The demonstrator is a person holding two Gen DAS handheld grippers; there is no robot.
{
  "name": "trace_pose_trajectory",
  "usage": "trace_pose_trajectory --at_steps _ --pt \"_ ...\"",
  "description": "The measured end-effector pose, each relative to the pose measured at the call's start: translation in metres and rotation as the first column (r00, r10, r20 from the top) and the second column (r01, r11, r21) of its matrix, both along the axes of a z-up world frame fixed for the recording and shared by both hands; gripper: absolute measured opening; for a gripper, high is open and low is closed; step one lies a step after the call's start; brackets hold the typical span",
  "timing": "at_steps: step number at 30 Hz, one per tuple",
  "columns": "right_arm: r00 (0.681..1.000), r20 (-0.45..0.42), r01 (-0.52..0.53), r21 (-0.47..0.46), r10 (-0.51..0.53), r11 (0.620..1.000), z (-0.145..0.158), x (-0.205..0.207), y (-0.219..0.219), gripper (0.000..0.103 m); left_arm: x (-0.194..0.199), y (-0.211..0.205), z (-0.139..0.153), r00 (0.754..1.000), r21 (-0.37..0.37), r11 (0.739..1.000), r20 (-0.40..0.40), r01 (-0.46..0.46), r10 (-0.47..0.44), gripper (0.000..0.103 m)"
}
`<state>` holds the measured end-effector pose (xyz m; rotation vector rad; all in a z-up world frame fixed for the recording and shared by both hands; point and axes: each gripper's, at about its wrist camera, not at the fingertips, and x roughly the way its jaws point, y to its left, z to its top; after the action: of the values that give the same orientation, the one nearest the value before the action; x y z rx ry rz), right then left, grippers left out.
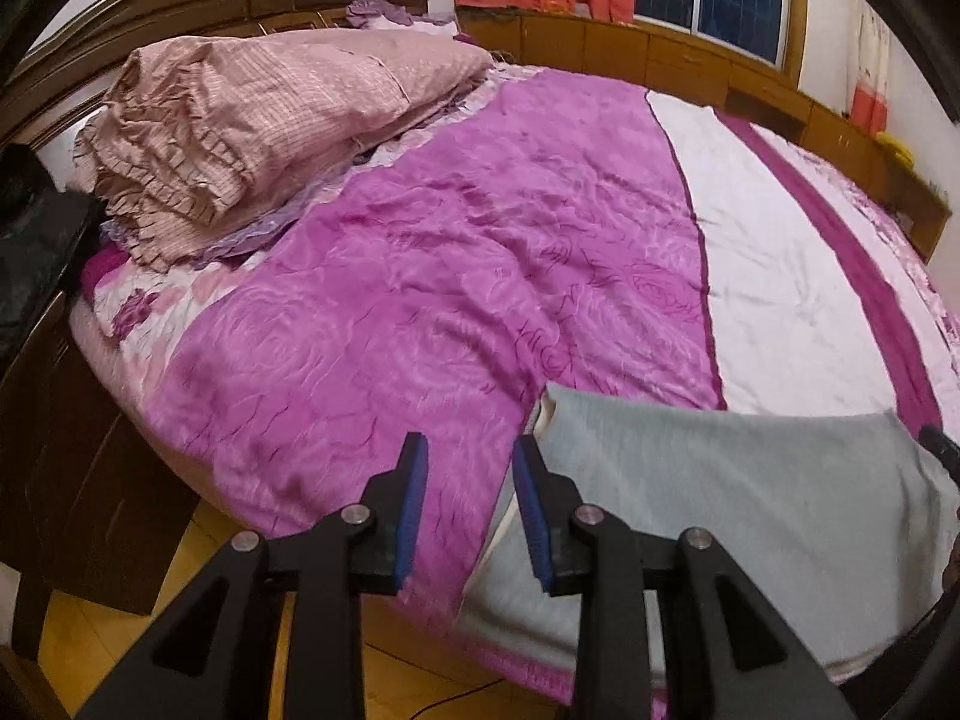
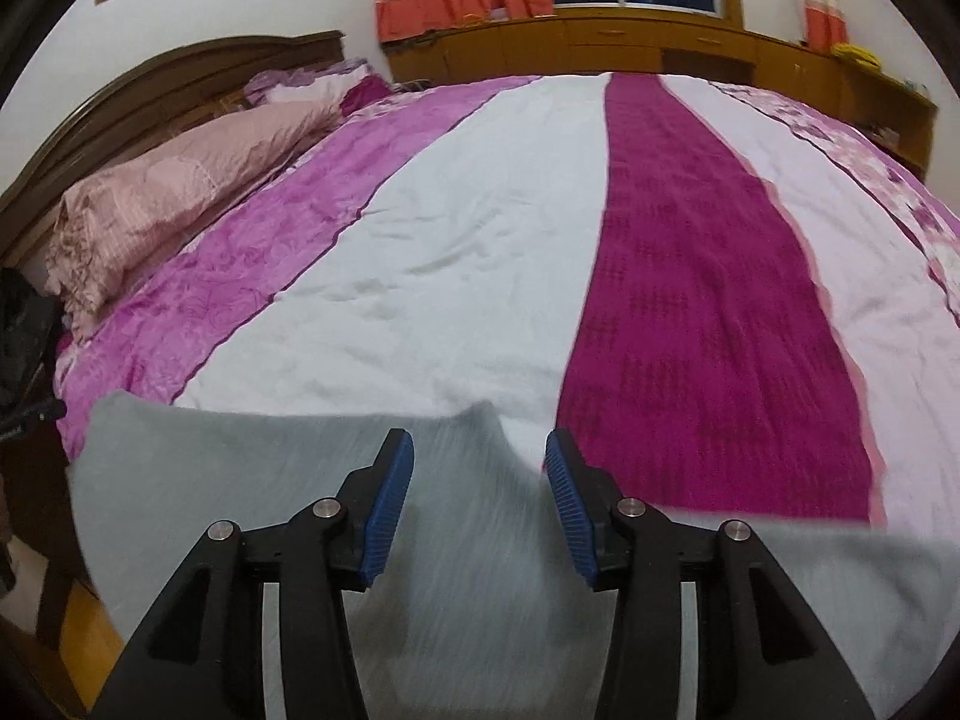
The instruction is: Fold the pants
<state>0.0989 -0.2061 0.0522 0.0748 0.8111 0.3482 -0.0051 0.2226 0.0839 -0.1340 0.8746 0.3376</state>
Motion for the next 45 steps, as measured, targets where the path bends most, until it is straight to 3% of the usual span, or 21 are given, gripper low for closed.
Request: trace_pose_trajectory --at_steps 5,10,15,24,33,34,36,37,41,45 --pt "0.999 -0.028 0.040 -0.033 -0.041 0.999 0.002 -0.041 -0.015 0.040 -0.021 -0.015 0.004 0.999 -0.043 0.998 0.009 0.036 -0.036 0.032" --pt "0.994 -0.050 0.090 -0.065 -0.093 0.994 0.002 -0.073 -0.036 0.040 -0.028 -0.031 -0.009 0.997 -0.083 0.995 -0.037 0.061 -0.064 0.032" --pt "0.984 -0.078 0.153 -0.094 -0.161 0.984 -0.008 -0.098 -0.061 0.040 -0.032 -0.035 -0.027 0.997 -0.118 0.993 -0.068 0.022 -0.030 0.032" --pt "0.972 -0.127 0.189 -0.085 -0.198 0.978 -0.035 -0.106 -0.078 0.040 -0.038 -0.024 -0.045 0.993 -0.214 0.972 -0.091 -0.092 0.074 0.032" --pt "0.978 -0.112 0.173 -0.040 -0.177 0.984 -0.042 -0.104 -0.075 0.057 -0.033 -0.009 -0.049 0.987 -0.282 0.946 -0.078 -0.160 0.143 0.032" --pt "0.979 -0.109 0.171 -0.042 -0.175 0.984 -0.043 -0.104 -0.074 0.058 -0.033 -0.010 -0.048 0.987 -0.277 0.948 -0.077 -0.159 0.143 0.028" --pt "0.980 -0.104 0.167 -0.042 -0.171 0.985 -0.043 -0.104 -0.073 0.060 -0.032 -0.011 -0.047 0.988 -0.265 0.952 -0.076 -0.153 0.137 0.005" --pt "0.980 -0.103 0.166 -0.037 -0.169 0.985 -0.043 -0.105 -0.073 0.060 -0.031 -0.011 -0.045 0.988 -0.259 0.954 -0.078 -0.150 0.134 0.003" --pt "0.980 -0.106 0.169 -0.006 -0.169 0.986 -0.043 -0.105 -0.077 0.060 -0.044 -0.011 -0.027 0.991 -0.203 0.970 -0.032 -0.136 0.132 0.002" --pt "0.979 -0.113 0.174 0.033 -0.169 0.984 -0.042 -0.104 -0.082 0.060 -0.045 -0.009 -0.036 0.989 -0.204 0.968 -0.065 -0.143 0.133 0.002"
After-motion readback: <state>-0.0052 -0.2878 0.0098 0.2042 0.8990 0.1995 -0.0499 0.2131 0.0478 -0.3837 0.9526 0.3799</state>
